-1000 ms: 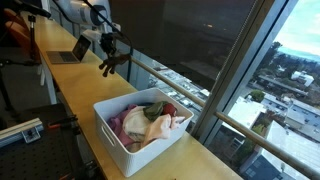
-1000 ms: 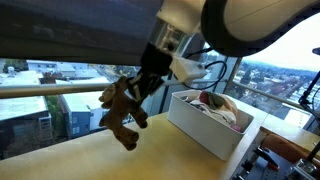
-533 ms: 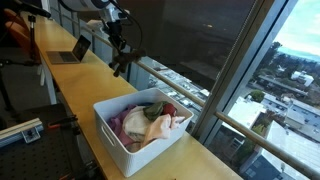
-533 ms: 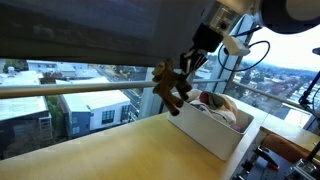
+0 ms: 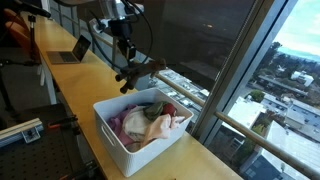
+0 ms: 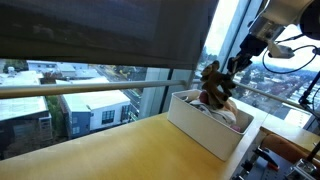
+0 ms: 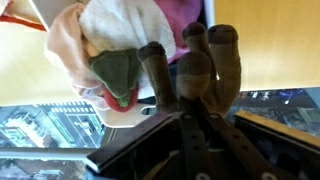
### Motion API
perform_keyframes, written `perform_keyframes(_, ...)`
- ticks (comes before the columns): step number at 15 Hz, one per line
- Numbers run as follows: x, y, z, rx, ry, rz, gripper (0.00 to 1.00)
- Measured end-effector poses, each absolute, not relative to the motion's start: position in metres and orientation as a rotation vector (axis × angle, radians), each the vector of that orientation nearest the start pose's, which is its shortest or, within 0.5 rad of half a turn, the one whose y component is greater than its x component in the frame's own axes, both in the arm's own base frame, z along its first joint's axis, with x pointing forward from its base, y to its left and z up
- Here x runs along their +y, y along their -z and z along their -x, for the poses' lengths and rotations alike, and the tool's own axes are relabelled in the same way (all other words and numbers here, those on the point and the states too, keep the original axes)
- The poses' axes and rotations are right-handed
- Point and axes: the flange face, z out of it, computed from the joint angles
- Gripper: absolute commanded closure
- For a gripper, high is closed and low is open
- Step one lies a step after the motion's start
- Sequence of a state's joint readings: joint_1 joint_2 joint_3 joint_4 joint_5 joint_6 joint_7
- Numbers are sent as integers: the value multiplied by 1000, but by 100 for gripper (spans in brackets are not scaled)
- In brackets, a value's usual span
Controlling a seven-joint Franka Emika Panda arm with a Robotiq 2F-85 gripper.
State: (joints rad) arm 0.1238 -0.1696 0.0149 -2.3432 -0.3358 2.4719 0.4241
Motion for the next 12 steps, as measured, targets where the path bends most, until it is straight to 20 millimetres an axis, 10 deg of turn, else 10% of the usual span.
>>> perform_keyframes(1, 53, -434, -493, 122, 578, 3251, 69)
perform_keyframes(9, 3, -405, -453, 261, 458, 3271, 19)
perform_keyframes(10, 4, -401, -451, 275, 443, 3260, 36)
perform_keyframes(12, 10, -397, -448, 304, 433, 3221, 22)
